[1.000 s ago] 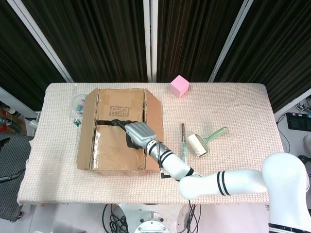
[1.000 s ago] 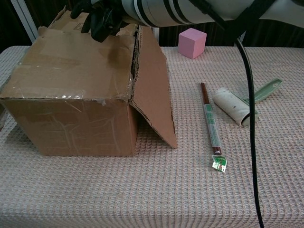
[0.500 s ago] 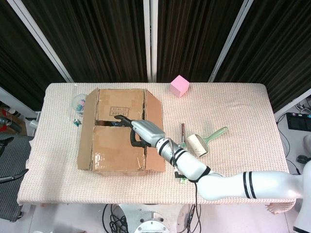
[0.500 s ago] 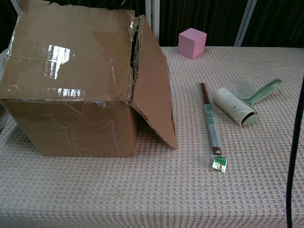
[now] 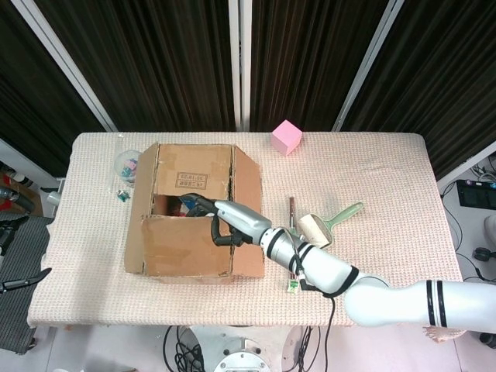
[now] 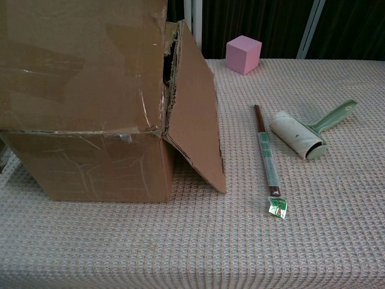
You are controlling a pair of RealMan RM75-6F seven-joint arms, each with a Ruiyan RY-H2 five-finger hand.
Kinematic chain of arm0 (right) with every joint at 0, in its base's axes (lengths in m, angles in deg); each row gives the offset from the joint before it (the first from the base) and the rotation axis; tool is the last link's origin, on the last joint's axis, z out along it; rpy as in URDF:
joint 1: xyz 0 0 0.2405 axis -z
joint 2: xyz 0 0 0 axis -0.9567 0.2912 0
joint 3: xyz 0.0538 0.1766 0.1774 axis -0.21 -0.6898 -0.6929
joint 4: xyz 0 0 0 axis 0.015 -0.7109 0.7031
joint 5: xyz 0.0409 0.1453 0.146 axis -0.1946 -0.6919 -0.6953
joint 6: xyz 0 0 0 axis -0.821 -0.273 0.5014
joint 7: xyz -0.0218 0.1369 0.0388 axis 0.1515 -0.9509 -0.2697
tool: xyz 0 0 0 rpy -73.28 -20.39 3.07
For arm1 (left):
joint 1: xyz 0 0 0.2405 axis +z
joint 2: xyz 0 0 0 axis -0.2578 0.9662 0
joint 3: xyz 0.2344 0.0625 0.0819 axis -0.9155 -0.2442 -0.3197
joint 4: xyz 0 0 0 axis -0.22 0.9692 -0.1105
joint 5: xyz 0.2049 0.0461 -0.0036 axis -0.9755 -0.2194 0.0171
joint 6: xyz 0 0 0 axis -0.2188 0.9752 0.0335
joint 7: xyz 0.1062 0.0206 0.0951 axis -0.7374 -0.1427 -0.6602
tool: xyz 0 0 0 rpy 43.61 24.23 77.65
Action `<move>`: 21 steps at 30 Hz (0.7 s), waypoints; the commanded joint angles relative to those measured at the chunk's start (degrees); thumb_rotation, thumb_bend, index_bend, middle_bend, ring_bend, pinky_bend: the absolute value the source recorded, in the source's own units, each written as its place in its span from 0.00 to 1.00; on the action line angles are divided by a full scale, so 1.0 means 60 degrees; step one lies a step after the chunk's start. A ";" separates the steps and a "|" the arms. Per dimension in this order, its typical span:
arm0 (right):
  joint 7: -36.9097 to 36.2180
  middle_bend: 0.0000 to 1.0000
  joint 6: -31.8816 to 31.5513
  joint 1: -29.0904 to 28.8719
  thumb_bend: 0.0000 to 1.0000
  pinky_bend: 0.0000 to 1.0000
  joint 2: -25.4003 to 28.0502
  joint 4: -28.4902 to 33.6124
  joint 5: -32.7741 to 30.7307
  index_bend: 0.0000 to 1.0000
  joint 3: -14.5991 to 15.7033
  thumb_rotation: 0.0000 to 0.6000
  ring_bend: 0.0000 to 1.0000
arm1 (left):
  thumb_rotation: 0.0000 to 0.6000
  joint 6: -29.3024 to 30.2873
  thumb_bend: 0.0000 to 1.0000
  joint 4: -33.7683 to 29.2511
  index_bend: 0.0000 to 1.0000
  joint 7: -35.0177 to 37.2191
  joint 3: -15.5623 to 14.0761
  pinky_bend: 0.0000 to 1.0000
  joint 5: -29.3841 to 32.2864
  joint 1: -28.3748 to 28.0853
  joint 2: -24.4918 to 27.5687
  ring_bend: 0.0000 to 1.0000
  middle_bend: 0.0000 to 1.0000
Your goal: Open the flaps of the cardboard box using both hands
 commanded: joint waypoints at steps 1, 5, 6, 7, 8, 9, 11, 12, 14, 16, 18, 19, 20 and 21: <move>-0.0376 0.21 0.0239 0.0333 1.00 0.38 0.0236 0.0265 0.0517 0.00 -0.0180 1.00 0.17 | 0.55 -0.0018 0.10 -0.0044 0.10 -0.0048 0.0003 0.21 -0.0002 -0.0019 0.0019 0.13 0.15; -0.0692 0.16 0.0265 0.0665 1.00 0.38 0.0380 0.0499 0.1204 0.00 -0.0339 1.00 0.09 | 0.54 -0.0018 0.10 -0.0134 0.10 -0.0128 0.0009 0.21 -0.0015 -0.0037 0.0072 0.13 0.15; -0.0762 0.15 0.0269 0.0738 1.00 0.38 0.0414 0.0555 0.1359 0.00 -0.0376 1.00 0.08 | 0.54 -0.0012 0.10 -0.0158 0.10 -0.0141 0.0011 0.21 -0.0015 -0.0038 0.0085 0.13 0.15; -0.0845 0.15 0.0280 0.0828 1.00 0.38 0.0462 0.0626 0.1566 0.00 -0.0418 1.00 0.08 | 0.54 -0.0009 0.10 -0.0184 0.10 -0.0150 0.0011 0.21 -0.0012 -0.0037 0.0099 0.13 0.15; -0.0898 0.14 0.0275 0.0887 1.00 0.38 0.0489 0.0671 0.1723 0.00 -0.0448 1.00 0.07 | 0.54 -0.0008 0.10 -0.0198 0.10 -0.0154 0.0011 0.21 -0.0009 -0.0037 0.0104 0.13 0.15; -0.0965 0.14 0.0260 0.0957 1.00 0.38 0.0509 0.0735 0.1881 0.00 -0.0485 1.00 0.07 | 0.54 -0.0005 0.10 -0.0210 0.10 -0.0159 0.0011 0.21 -0.0008 -0.0037 0.0107 0.13 0.15; -0.1142 0.13 0.0264 0.1133 1.00 0.37 0.0549 0.0885 0.2260 0.00 -0.0568 1.00 0.06 | 0.54 0.0001 0.10 -0.0228 0.10 -0.0173 0.0009 0.21 -0.0006 -0.0036 0.0104 0.13 0.15; -0.1233 0.12 0.0283 0.1204 1.00 0.36 0.0557 0.0938 0.2415 0.00 -0.0604 1.00 0.06 | 0.54 0.0001 0.10 -0.0235 0.10 -0.0177 0.0008 0.21 -0.0006 -0.0036 0.0100 0.13 0.15; -0.1448 0.12 0.0343 0.1356 1.00 0.34 0.0557 0.1040 0.2764 0.00 -0.0668 1.00 0.04 | 0.54 0.0006 0.10 -0.0253 0.10 -0.0196 0.0006 0.22 -0.0014 -0.0037 0.0095 0.13 0.15; -0.1649 0.11 0.0418 0.1474 1.00 0.33 0.0546 0.1125 0.3041 0.00 -0.0718 1.00 0.03 | 0.54 0.0022 0.10 -0.0267 0.10 -0.0208 0.0006 0.22 -0.0026 -0.0036 0.0094 0.13 0.15; -0.1868 0.10 0.0506 0.1591 1.00 0.33 0.0534 0.1227 0.3359 0.00 -0.0777 1.00 0.02 | 0.54 0.0043 0.10 -0.0284 0.10 -0.0219 0.0007 0.21 -0.0038 -0.0032 0.0103 0.13 0.15; -0.1956 0.09 0.0544 0.1640 1.00 0.32 0.0531 0.1282 0.3494 0.00 -0.0796 1.00 0.01 | 0.54 0.0054 0.10 -0.0292 0.10 -0.0222 0.0007 0.21 -0.0044 -0.0029 0.0109 0.13 0.15; -0.2072 0.09 0.0586 0.1706 1.00 0.32 0.0528 0.1360 0.3672 0.00 -0.0822 1.00 0.01 | 0.54 0.0067 0.10 -0.0303 0.10 -0.0226 0.0004 0.21 -0.0054 -0.0024 0.0118 0.13 0.15; -0.2155 0.09 0.0628 0.1751 1.00 0.32 0.0532 0.1418 0.3804 0.00 -0.0841 1.00 0.01 | 0.54 0.0074 0.10 -0.0310 0.10 -0.0228 0.0001 0.21 -0.0058 -0.0020 0.0125 0.13 0.15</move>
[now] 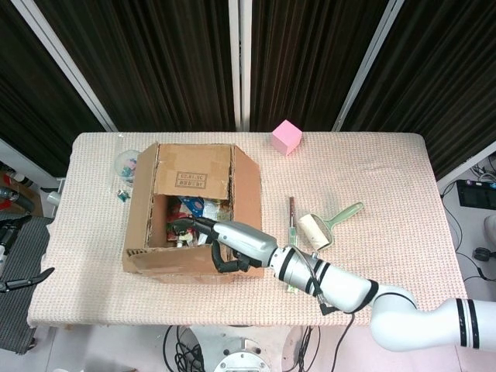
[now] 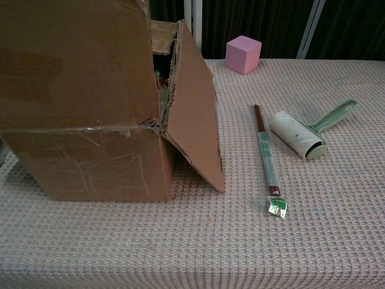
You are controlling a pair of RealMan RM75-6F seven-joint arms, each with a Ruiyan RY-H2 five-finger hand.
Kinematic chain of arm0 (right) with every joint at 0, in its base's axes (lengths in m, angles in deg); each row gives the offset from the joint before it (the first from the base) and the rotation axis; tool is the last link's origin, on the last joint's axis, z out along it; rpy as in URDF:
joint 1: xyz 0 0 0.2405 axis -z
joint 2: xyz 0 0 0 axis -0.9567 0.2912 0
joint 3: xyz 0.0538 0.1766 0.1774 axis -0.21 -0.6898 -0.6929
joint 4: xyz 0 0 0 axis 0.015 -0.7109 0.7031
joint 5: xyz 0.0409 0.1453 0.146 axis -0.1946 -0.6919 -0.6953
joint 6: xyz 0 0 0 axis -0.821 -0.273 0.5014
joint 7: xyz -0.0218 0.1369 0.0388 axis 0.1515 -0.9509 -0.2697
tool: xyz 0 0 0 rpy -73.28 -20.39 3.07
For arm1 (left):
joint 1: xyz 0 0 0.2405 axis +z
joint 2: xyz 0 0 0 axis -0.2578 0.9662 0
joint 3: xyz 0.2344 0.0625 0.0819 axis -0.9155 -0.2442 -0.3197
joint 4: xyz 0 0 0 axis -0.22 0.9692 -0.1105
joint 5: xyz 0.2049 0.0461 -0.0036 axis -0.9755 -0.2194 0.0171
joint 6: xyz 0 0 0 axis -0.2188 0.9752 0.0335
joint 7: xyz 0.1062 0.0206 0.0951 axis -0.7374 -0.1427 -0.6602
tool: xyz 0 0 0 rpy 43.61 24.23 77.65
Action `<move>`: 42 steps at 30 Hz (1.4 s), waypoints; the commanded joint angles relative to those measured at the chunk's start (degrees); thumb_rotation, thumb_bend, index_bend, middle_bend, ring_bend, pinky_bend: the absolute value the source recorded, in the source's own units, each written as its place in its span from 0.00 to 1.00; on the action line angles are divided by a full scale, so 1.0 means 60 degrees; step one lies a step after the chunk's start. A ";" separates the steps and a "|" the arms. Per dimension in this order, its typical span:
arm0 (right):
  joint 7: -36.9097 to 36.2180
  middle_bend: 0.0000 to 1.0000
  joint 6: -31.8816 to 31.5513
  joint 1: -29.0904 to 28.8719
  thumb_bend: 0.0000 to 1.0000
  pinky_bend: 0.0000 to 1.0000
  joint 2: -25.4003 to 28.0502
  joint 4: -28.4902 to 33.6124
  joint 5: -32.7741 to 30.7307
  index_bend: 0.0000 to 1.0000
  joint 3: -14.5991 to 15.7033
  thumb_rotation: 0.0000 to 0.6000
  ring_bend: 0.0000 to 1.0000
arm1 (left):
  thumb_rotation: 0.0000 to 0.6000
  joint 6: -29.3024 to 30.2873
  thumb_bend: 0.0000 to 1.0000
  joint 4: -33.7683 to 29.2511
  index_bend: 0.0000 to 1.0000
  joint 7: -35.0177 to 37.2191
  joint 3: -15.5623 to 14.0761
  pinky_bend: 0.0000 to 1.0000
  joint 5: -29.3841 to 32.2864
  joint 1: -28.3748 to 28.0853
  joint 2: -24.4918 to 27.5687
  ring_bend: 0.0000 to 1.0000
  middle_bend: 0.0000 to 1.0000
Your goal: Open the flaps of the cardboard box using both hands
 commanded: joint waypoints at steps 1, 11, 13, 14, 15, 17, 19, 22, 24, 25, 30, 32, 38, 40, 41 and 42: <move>-0.0345 0.09 0.0185 0.0211 1.00 0.32 0.0013 0.0247 0.0459 0.00 -0.0105 1.00 0.00 | 0.54 0.0011 0.10 -0.0014 0.10 -0.0003 -0.0005 0.21 -0.0009 0.0007 0.0013 0.13 0.15; -0.1250 0.07 0.0621 0.0586 0.99 0.34 0.0116 0.0663 0.1648 0.00 -0.0263 1.00 0.00 | 0.54 0.0049 0.10 0.0014 0.10 0.0056 -0.0027 0.21 -0.0042 0.0030 -0.0018 0.13 0.15; -0.1375 0.06 0.0656 0.0630 0.99 0.38 0.0134 0.0647 0.1798 0.00 -0.0250 1.00 0.00 | 0.55 0.0056 0.10 0.0025 0.10 0.0063 -0.0033 0.21 -0.0052 0.0035 -0.0031 0.13 0.15; -0.1413 0.06 0.0656 0.0652 0.99 0.39 0.0146 0.0616 0.1906 0.00 -0.0219 1.00 0.00 | 0.54 0.0064 0.10 0.0029 0.10 0.0066 -0.0036 0.21 -0.0059 0.0039 -0.0036 0.13 0.15; -0.1456 0.06 0.0652 0.0666 0.99 0.40 0.0145 0.0597 0.1970 0.00 -0.0193 1.00 0.00 | 0.54 0.0071 0.10 0.0033 0.10 0.0068 -0.0037 0.21 -0.0062 0.0043 -0.0037 0.13 0.15; -0.1627 0.06 0.0699 0.0684 0.99 0.42 0.0158 0.0555 0.2054 0.00 -0.0154 1.00 0.00 | 0.54 0.0090 0.10 0.0040 0.10 0.0075 -0.0040 0.21 -0.0072 0.0051 -0.0041 0.13 0.15; -0.1692 0.05 0.0697 0.0684 0.99 0.44 0.0180 0.0492 0.2165 0.00 -0.0134 1.00 0.00 | 0.55 0.0103 0.10 0.0040 0.10 0.0073 -0.0043 0.21 -0.0075 0.0059 -0.0044 0.13 0.15; -0.1526 0.05 0.0368 0.0756 0.98 0.43 0.0198 0.0411 0.2493 0.00 -0.0038 1.00 0.00 | 0.54 0.0097 0.10 0.0040 0.10 0.0063 -0.0039 0.21 -0.0070 0.0052 -0.0048 0.13 0.15; -0.0806 0.06 -0.0345 0.0935 0.95 0.35 0.0289 0.0315 0.2957 0.00 0.0174 1.00 0.00 | 0.55 0.0094 0.10 0.0047 0.10 0.0054 -0.0008 0.21 -0.0069 0.0020 -0.0071 0.13 0.15; -0.0315 0.06 -0.0737 0.1031 0.91 0.27 0.0360 0.0268 0.3151 0.00 0.0314 1.00 0.00 | 0.54 0.0094 0.10 0.0050 0.10 0.0048 0.0017 0.21 -0.0070 -0.0004 -0.0093 0.13 0.15; 0.4792 0.01 -0.3618 0.1765 0.71 0.00 0.0933 0.0158 0.3566 0.00 0.1412 1.00 0.00 | 0.56 0.0013 0.10 -0.0025 0.10 -0.0082 0.0306 0.22 -0.0107 -0.0343 -0.0217 0.13 0.15; 0.6392 0.00 -0.4938 0.2177 0.67 0.00 0.0897 0.0381 0.3462 0.00 0.1713 1.00 0.00 | 0.58 0.0019 0.10 -0.0113 0.09 -0.0206 0.0545 0.21 -0.0176 -0.0597 -0.0309 0.13 0.15; 0.6719 0.00 -0.7191 0.3535 0.66 0.00 0.1411 0.0557 0.3965 0.00 0.2055 1.00 0.00 | 0.92 -0.0109 0.11 -0.0590 0.06 -0.1094 0.1472 0.21 -0.0432 -0.1711 -0.0954 0.13 0.14; 0.6301 0.00 -0.7745 0.4078 0.66 0.00 0.1712 0.0401 0.4458 0.00 0.2235 1.00 0.00 | 0.98 -0.0398 0.11 -0.0699 0.06 -0.1791 0.1747 0.21 -0.0347 -0.2175 -0.1229 0.13 0.14; 0.5922 0.00 -0.8130 0.4471 0.66 0.00 0.1890 0.0261 0.4844 0.00 0.2400 1.00 0.00 | 1.00 -0.0614 0.11 -0.0706 0.06 -0.2147 0.1924 0.21 -0.0240 -0.2498 -0.1481 0.13 0.13; 0.5595 0.00 -0.8411 0.4764 0.66 0.00 0.2014 0.0130 0.5138 0.00 0.2539 1.00 0.00 | 1.00 -0.0782 0.11 -0.0660 0.06 -0.2359 0.2059 0.21 -0.0128 -0.2749 -0.1708 0.13 0.13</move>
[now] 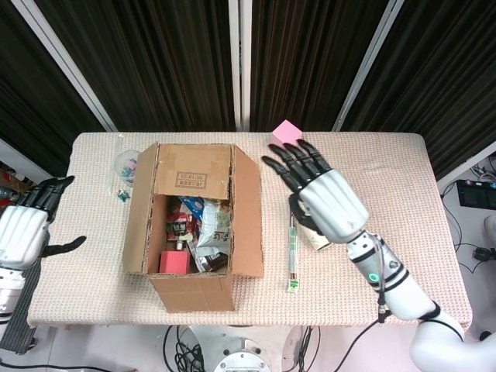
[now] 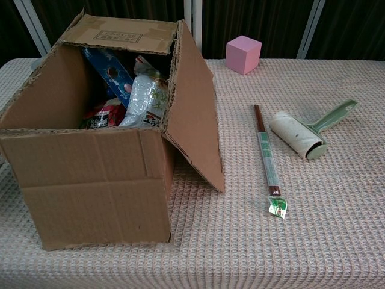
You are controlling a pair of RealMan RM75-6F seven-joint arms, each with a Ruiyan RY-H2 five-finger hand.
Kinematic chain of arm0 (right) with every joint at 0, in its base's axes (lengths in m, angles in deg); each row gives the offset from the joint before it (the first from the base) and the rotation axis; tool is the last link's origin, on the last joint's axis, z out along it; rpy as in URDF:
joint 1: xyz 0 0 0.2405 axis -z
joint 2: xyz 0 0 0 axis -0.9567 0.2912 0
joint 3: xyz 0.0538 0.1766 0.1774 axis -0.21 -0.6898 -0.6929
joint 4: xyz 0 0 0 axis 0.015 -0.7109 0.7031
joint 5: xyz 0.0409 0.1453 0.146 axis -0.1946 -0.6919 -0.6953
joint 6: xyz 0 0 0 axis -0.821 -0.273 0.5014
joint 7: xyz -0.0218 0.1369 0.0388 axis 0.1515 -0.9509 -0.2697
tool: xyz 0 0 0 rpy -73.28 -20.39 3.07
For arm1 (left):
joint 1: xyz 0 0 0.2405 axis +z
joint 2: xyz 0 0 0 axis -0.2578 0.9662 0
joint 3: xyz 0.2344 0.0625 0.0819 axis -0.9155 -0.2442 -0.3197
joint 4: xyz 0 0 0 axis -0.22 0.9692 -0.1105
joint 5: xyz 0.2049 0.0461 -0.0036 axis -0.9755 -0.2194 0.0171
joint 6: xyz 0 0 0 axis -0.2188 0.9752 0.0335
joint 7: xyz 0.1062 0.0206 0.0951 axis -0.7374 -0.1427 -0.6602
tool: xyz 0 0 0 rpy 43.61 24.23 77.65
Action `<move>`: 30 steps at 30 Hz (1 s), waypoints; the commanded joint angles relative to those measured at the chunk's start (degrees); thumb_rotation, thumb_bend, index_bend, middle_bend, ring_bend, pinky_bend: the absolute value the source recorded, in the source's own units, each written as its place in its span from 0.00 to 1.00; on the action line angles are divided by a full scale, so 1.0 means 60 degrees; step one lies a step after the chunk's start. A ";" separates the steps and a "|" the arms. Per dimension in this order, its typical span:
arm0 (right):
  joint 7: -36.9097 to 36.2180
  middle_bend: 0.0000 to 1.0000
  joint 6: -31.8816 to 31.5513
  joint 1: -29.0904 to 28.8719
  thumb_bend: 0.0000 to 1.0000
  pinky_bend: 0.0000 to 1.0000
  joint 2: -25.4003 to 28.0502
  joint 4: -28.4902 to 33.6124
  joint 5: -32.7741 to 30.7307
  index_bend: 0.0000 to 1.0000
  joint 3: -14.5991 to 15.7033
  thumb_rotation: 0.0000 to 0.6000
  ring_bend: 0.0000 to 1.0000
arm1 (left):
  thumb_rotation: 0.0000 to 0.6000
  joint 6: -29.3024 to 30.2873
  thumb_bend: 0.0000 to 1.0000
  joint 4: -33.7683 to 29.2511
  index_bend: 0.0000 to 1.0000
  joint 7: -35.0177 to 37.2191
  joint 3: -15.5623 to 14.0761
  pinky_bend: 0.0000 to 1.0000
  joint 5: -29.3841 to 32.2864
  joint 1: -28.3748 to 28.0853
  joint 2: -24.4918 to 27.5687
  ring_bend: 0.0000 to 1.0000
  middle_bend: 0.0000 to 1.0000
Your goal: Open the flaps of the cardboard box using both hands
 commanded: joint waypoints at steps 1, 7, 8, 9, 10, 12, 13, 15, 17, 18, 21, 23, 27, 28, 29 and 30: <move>-0.1637 0.00 -0.2172 0.2091 0.66 0.00 0.0991 -0.0439 0.1631 0.00 0.1001 1.00 0.00 | 1.00 -0.0782 0.11 -0.0082 0.06 -0.1371 0.0778 0.21 0.0328 -0.1301 -0.1015 0.13 0.12; -0.4464 0.00 -0.3784 0.3659 0.66 0.00 0.1488 -0.1931 0.2668 0.00 0.1776 1.00 0.00 | 1.00 -0.1919 0.11 0.0986 0.05 -0.2070 0.1316 0.21 0.1080 -0.2869 -0.2762 0.11 0.08; -0.4984 0.00 -0.3989 0.3879 0.66 0.00 0.1528 -0.2242 0.2728 0.00 0.1901 1.00 0.00 | 1.00 -0.2073 0.11 0.1263 0.05 -0.2109 0.1394 0.21 0.1196 -0.3136 -0.3114 0.11 0.07; -0.5340 0.00 -0.4142 0.4026 0.66 0.00 0.1539 -0.2471 0.2774 0.00 0.1981 1.00 0.00 | 1.00 -0.2144 0.11 0.1506 0.05 -0.2153 0.1445 0.21 0.1244 -0.3325 -0.3381 0.11 0.07; -0.5665 0.00 -0.4296 0.4162 0.66 0.00 0.1538 -0.2690 0.2824 0.00 0.2052 1.00 0.00 | 1.00 -0.2185 0.11 0.1767 0.05 -0.2215 0.1470 0.21 0.1253 -0.3493 -0.3643 0.11 0.07; -0.6307 0.00 -0.4646 0.4438 0.66 0.00 0.1535 -0.3104 0.2966 0.00 0.2192 1.00 0.00 | 1.00 -0.2288 0.11 0.2374 0.05 -0.2407 0.1457 0.21 0.1209 -0.3853 -0.4202 0.11 0.07; -0.6535 0.00 -0.4800 0.4544 0.66 0.00 0.1534 -0.3246 0.3045 0.00 0.2244 1.00 0.00 | 1.00 -0.2355 0.11 0.2609 0.05 -0.2491 0.1417 0.21 0.1180 -0.3988 -0.4405 0.11 0.07; -0.6938 0.00 -0.5147 0.4765 0.66 0.00 0.1526 -0.3523 0.3256 0.00 0.2355 1.00 0.00 | 1.00 -0.2516 0.11 0.3091 0.05 -0.2667 0.1291 0.21 0.1120 -0.4249 -0.4810 0.10 0.07; -0.7155 0.00 -0.5435 0.4939 0.66 0.00 0.1500 -0.3728 0.3450 0.00 0.2451 1.00 0.00 | 1.00 -0.2565 0.11 0.3572 0.04 -0.2846 0.1140 0.21 0.0998 -0.4432 -0.5168 0.10 0.06; -0.7218 0.00 -0.5539 0.5001 0.66 0.00 0.1481 -0.3801 0.3518 0.00 0.2487 1.00 0.00 | 1.00 -0.2554 0.11 0.3777 0.04 -0.2921 0.1065 0.21 0.0923 -0.4489 -0.5311 0.10 0.06; -0.7471 0.00 -0.5815 0.5159 0.66 0.00 0.1424 -0.3983 0.3668 0.00 0.2571 1.00 0.00 | 1.00 -0.2627 0.11 0.4301 0.04 -0.3027 0.0779 0.21 0.0732 -0.4616 -0.5637 0.10 0.06; -0.7662 0.00 -0.5922 0.5216 0.66 0.00 0.1382 -0.4102 0.3674 0.00 0.2588 1.00 0.00 | 1.00 -0.2668 0.11 0.4514 0.04 -0.3015 0.0638 0.21 0.0674 -0.4656 -0.5763 0.10 0.05; -0.7937 0.00 -0.5891 0.5228 0.66 0.00 0.1300 -0.4289 0.3584 0.00 0.2613 1.00 0.00 | 1.00 -0.2568 0.11 0.4869 0.04 -0.2974 0.0514 0.21 0.0590 -0.4699 -0.5995 0.09 0.05; -0.8010 0.00 -0.5855 0.5222 0.66 0.00 0.1283 -0.4325 0.3572 0.00 0.2629 1.00 0.00 | 1.00 -0.2520 0.11 0.5004 0.04 -0.3024 0.0510 0.21 0.0552 -0.4730 -0.6066 0.09 0.05; -0.8110 0.00 -0.5810 0.5210 0.66 0.00 0.1264 -0.4366 0.3575 0.00 0.2651 1.00 0.00 | 1.00 -0.2439 0.11 0.5238 0.04 -0.3108 0.0525 0.21 0.0510 -0.4781 -0.6194 0.09 0.05; -0.8178 0.00 -0.5779 0.5201 0.66 0.00 0.1251 -0.4400 0.3581 0.00 0.2667 1.00 0.00 | 1.00 -0.2387 0.11 0.5438 0.04 -0.3168 0.0549 0.21 0.0500 -0.4826 -0.6310 0.09 0.05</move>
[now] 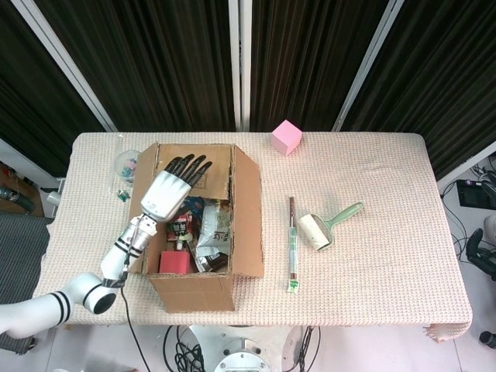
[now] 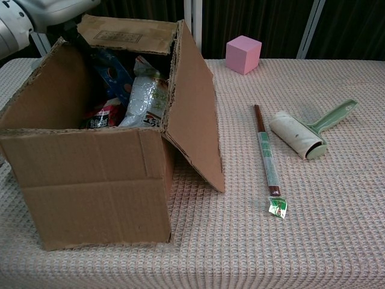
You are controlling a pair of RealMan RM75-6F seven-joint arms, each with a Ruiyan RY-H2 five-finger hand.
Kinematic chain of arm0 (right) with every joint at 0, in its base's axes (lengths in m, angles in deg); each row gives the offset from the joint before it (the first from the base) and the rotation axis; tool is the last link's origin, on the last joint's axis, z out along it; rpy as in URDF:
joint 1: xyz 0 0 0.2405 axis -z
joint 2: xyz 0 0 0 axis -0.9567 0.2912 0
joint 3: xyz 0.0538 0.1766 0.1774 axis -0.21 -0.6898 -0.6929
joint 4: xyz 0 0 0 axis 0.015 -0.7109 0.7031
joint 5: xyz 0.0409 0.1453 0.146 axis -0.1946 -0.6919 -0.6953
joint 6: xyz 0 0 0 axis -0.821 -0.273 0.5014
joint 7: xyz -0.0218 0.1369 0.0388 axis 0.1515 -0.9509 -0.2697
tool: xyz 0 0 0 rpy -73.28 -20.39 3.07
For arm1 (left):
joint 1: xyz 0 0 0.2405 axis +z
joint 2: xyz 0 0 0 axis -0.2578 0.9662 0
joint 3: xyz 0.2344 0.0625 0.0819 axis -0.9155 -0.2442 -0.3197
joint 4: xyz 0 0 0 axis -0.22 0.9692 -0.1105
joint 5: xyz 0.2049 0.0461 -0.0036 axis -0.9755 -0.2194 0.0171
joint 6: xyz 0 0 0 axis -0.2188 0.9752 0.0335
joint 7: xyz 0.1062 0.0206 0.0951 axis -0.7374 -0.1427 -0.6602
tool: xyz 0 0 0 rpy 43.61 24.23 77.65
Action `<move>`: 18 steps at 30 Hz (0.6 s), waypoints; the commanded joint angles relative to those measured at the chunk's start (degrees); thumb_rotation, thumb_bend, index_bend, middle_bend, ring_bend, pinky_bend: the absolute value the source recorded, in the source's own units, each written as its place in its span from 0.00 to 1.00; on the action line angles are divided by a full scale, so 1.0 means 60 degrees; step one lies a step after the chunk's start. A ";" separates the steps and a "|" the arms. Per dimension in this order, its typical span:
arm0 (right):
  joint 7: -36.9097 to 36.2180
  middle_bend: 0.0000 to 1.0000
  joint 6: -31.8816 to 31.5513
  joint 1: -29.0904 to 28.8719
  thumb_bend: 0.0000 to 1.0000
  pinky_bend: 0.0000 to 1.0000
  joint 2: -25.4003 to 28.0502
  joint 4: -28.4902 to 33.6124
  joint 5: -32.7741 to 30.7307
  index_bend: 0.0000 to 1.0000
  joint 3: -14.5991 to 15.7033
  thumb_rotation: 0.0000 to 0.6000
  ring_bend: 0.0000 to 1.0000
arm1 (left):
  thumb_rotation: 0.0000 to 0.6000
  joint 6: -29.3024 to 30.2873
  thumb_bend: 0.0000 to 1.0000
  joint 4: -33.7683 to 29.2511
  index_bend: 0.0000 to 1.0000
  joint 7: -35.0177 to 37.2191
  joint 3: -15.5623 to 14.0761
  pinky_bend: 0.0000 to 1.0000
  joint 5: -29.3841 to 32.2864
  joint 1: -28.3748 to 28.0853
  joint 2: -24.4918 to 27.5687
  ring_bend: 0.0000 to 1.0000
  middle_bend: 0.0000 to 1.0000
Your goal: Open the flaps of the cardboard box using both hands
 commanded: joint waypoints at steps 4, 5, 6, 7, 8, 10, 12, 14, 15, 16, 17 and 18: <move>-0.0238 0.00 0.0188 -0.0053 0.66 0.00 -0.0132 -0.0223 -0.0028 0.00 0.0082 1.00 0.00 | 1.00 0.0192 0.11 0.1374 0.03 -0.0570 0.0082 0.21 -0.0144 -0.0410 -0.0695 0.09 0.03; -0.0260 0.00 0.0216 -0.0062 0.66 0.00 -0.0152 -0.0262 -0.0030 0.00 0.0094 1.00 0.00 | 1.00 0.0210 0.11 0.1657 0.03 -0.0666 0.0104 0.21 -0.0189 -0.0511 -0.0794 0.09 0.03; -0.0270 0.00 0.0233 -0.0068 0.66 0.00 -0.0165 -0.0286 -0.0033 0.00 0.0099 1.00 0.00 | 1.00 0.0225 0.11 0.1835 0.03 -0.0688 0.0141 0.21 -0.0191 -0.0579 -0.0867 0.09 0.03; -0.0279 0.00 0.0248 -0.0073 0.66 0.00 -0.0179 -0.0319 -0.0043 0.00 0.0102 1.00 0.00 | 1.00 0.0263 0.13 0.2034 0.03 -0.0658 0.0214 0.21 -0.0163 -0.0651 -0.0955 0.09 0.03; -0.0290 0.00 0.0258 -0.0075 0.66 0.00 -0.0189 -0.0343 -0.0046 0.00 0.0107 1.00 0.00 | 1.00 0.0300 0.14 0.2172 0.03 -0.0635 0.0272 0.21 -0.0139 -0.0700 -0.1005 0.09 0.03; -0.0309 0.00 0.0277 -0.0078 0.66 0.00 -0.0206 -0.0402 -0.0058 0.00 0.0116 1.00 0.00 | 1.00 0.0392 0.19 0.2455 0.03 -0.0625 0.0392 0.21 -0.0123 -0.0819 -0.1053 0.09 0.03; -0.0302 0.00 0.0289 -0.0076 0.66 0.00 -0.0224 -0.0450 -0.0068 0.00 0.0124 1.00 0.00 | 1.00 0.0456 0.24 0.2591 0.03 -0.0581 0.0488 0.21 -0.0099 -0.0897 -0.1021 0.09 0.03; -0.0301 0.00 0.0305 -0.0072 0.66 0.00 -0.0250 -0.0501 -0.0079 0.00 0.0139 1.00 0.00 | 1.00 0.0580 0.27 0.2652 0.03 -0.0504 0.0654 0.21 -0.0042 -0.0975 -0.0935 0.09 0.03; -0.0314 0.00 0.0316 -0.0070 0.66 0.00 -0.0265 -0.0522 -0.0080 0.00 0.0150 1.00 0.00 | 1.00 0.0627 0.29 0.2650 0.03 -0.0463 0.0728 0.21 0.0000 -0.0998 -0.0888 0.09 0.03; -0.0347 0.00 0.0333 -0.0068 0.66 0.00 -0.0286 -0.0553 -0.0078 0.00 0.0169 1.00 0.00 | 1.00 0.0678 0.30 0.2620 0.03 -0.0407 0.0821 0.21 0.0057 -0.1025 -0.0813 0.09 0.03; -0.0376 0.00 0.0344 -0.0066 0.66 0.00 -0.0301 -0.0579 -0.0077 0.00 0.0182 1.00 0.00 | 1.00 0.0710 0.31 0.2591 0.03 -0.0382 0.0888 0.21 0.0095 -0.1048 -0.0746 0.09 0.03; -0.0400 0.00 0.0356 -0.0065 0.66 0.00 -0.0314 -0.0608 -0.0076 0.00 0.0195 1.00 0.00 | 1.00 0.0748 0.31 0.2558 0.03 -0.0367 0.0951 0.21 0.0122 -0.1073 -0.0673 0.09 0.03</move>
